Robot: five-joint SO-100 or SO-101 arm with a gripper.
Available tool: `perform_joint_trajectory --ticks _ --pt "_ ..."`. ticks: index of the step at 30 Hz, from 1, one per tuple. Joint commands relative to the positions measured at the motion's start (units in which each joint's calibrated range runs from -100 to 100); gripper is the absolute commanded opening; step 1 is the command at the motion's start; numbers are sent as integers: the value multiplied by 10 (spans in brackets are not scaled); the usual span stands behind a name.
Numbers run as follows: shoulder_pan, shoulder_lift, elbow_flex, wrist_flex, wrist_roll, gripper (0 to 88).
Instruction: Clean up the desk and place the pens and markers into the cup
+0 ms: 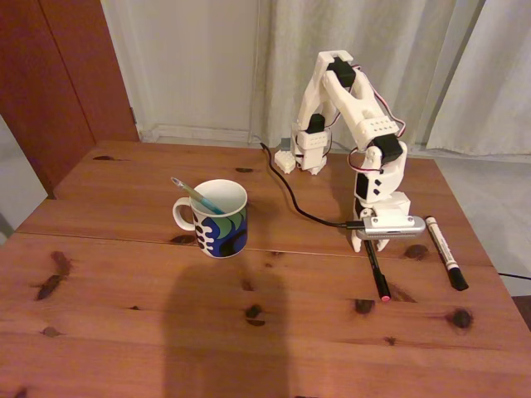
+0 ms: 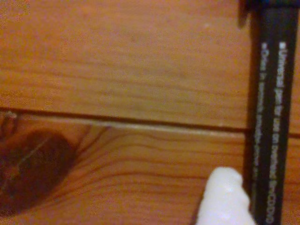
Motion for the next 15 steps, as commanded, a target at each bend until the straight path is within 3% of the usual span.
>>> perform_joint_trajectory --ticks 1,4,8,15 --pt "-2 4 -24 -20 4 169" --pt "0 10 -16 -53 4 149" --pt "2 11 -15 -66 4 9" --pt "7 2 -15 -66 2 9"
